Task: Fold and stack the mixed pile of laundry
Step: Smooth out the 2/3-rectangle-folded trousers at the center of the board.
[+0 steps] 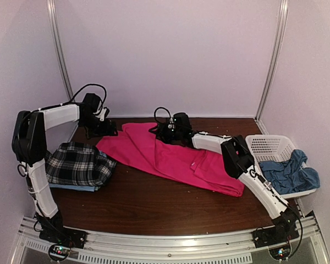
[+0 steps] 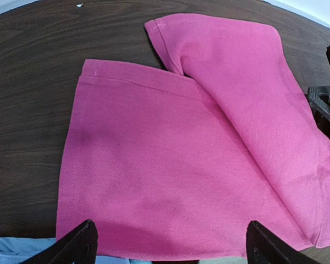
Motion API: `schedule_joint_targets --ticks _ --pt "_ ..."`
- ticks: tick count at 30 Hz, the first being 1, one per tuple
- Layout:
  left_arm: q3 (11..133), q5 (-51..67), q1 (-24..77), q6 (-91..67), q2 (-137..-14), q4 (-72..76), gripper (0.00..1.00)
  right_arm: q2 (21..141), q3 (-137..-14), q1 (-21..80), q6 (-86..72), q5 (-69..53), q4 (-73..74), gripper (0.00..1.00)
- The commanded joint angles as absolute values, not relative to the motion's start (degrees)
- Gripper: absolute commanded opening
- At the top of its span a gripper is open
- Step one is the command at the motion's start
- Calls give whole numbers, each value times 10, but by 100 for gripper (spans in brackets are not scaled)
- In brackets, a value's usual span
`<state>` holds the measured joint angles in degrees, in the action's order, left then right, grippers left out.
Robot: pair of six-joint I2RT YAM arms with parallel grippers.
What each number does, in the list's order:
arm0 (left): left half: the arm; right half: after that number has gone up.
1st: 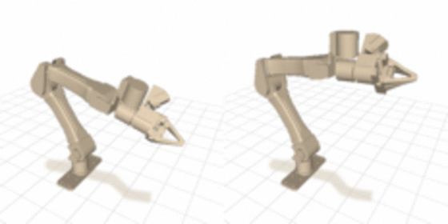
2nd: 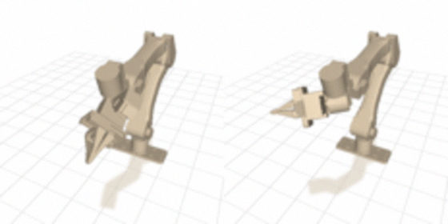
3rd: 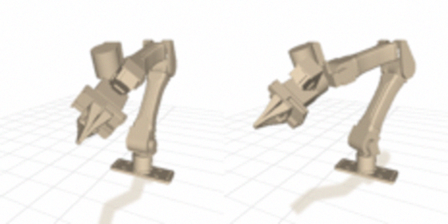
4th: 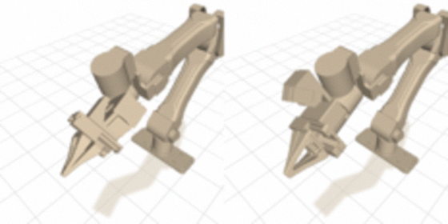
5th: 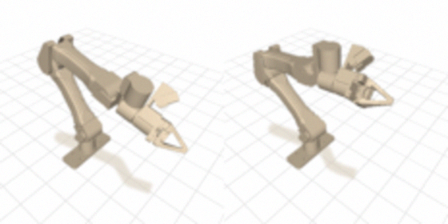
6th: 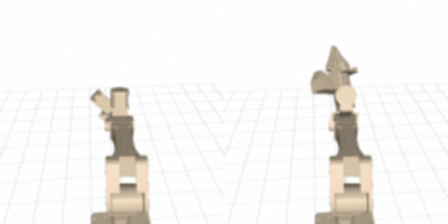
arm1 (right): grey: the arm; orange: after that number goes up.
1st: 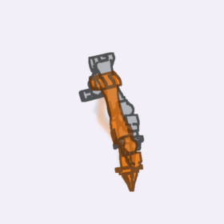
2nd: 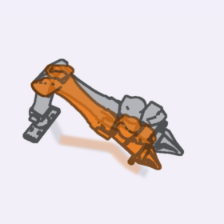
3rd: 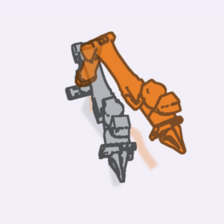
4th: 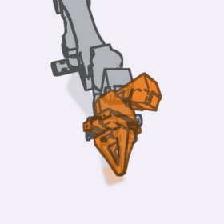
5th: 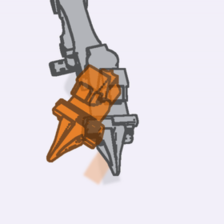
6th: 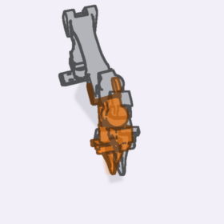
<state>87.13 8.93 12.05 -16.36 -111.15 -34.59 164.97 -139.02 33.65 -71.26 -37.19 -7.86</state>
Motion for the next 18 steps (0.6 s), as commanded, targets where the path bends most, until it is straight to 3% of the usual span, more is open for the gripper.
schedule_joint_targets --ticks 1,5,15,18 --pt "867 75 117 -153 -1091 -337 95 1684 -1426 333 -753 -360 -163 40" --pt "869 69 111 -156 -1091 -340 96 1683 -1438 334 -752 -371 -195 0" --pt "863 98 60 -199 -1073 -323 97 1604 -1458 365 -577 -355 -125 5" --pt "860 109 48 -204 -1073 -318 97 1591 -1459 387 -517 -351 -91 1"
